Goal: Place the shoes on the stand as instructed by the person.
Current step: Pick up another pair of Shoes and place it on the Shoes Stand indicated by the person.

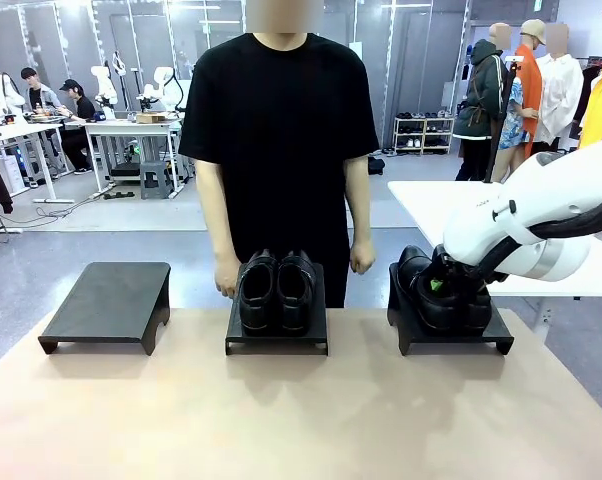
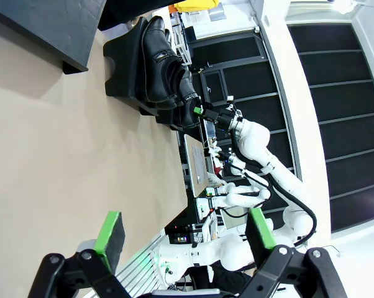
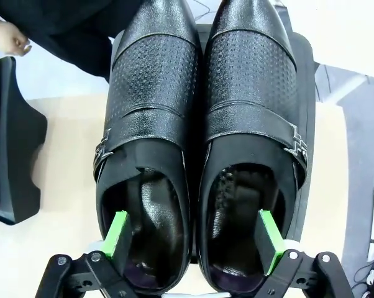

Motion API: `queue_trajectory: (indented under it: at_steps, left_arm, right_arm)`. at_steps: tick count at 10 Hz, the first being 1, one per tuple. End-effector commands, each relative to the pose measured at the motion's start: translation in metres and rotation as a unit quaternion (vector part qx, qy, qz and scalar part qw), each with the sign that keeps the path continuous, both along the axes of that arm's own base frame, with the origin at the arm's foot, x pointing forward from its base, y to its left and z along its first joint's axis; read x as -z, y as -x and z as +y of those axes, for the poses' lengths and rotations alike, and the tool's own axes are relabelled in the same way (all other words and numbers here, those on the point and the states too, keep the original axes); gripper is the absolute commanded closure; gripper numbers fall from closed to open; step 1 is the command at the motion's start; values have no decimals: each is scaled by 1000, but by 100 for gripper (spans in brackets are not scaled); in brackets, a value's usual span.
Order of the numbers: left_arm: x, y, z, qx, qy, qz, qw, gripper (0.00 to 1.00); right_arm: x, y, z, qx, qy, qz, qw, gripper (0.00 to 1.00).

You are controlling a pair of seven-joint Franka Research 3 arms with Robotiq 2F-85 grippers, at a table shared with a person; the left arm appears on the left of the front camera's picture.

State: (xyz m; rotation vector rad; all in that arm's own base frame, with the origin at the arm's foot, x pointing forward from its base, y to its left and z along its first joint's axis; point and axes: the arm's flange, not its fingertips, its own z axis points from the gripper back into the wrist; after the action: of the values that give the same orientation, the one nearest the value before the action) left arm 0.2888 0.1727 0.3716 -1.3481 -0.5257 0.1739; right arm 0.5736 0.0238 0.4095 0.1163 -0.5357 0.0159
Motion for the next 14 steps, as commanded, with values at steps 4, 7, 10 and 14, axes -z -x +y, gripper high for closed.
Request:
queue_trajectory:
  at_steps: [4, 7, 10, 14]
  left_arm:
    - [-2, -1, 0, -2, 11, -3, 1000, 0]
    - [-2, -1, 0, -2, 11, -3, 1000, 0]
    - [-2, -1, 0, -2, 11, -3, 1000, 0]
    - [-2, -1, 0, -2, 11, -3, 1000, 0]
  right_arm:
    - [1, 0, -1, 0, 0, 0, 1000, 0]
    - [1, 0, -1, 0, 0, 0, 1000, 0]
    - [1, 0, -1, 0, 0, 0, 1000, 0]
    - [-64, 42, -1, -12, -33, -24, 999, 0]
